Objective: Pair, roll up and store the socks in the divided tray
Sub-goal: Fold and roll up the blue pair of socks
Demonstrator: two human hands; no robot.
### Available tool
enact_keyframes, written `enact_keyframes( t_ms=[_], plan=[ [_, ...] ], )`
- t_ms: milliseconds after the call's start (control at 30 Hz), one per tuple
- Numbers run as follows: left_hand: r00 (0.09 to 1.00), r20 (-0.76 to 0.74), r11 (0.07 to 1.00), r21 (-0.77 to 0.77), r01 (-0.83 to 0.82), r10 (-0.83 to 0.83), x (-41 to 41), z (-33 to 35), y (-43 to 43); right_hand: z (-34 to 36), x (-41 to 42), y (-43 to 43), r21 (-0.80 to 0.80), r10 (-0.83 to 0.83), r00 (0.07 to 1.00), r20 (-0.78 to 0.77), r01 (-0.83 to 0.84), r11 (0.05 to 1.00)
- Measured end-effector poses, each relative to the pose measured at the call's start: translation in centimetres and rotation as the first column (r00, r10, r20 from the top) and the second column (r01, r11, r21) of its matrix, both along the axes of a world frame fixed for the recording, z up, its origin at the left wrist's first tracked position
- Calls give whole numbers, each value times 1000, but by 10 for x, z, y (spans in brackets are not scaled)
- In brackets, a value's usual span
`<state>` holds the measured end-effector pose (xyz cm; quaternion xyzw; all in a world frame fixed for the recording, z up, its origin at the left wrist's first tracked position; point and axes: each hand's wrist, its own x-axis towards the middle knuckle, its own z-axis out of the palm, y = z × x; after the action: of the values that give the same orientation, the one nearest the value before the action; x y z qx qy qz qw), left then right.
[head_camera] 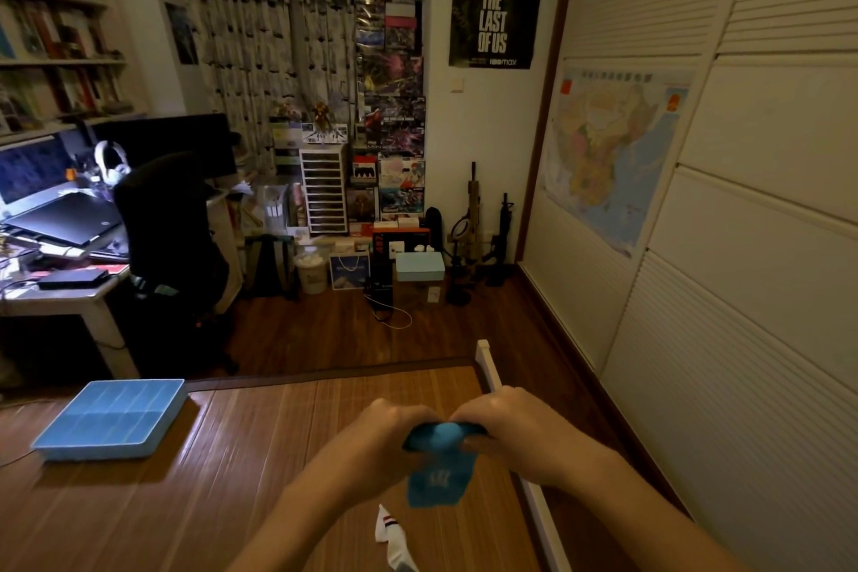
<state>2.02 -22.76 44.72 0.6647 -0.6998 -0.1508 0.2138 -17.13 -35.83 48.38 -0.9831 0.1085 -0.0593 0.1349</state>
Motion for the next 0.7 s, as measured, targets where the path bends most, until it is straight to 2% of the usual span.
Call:
enact_keyframes(
  t_ms=[67,233,333,400,533,700],
  plan=[
    [998,-59,1000,8,28,-28,2,-1,0,-4,1,1,-102,15,999,32,-12,995],
    [930,-355,984,107,141,-94,8,-3,1,-11,-2,3,-224,52,993,108,-27,974],
    [905,-416,975,151,160,-84,9,-3,1,-13,-3,4,-261,75,986,146,-35,965],
    [917,-390,978,142,155,-89,9,-2,-1,-12,-4,5,-257,72,987,141,-34,966],
    [982,-176,996,47,81,-71,8,-4,-5,-9,-2,5,-175,24,995,95,-7,984],
    [997,21,995,-61,76,-75,4,-9,-5,4,-2,5,88,-11,1000,-18,13,996]
  ],
)
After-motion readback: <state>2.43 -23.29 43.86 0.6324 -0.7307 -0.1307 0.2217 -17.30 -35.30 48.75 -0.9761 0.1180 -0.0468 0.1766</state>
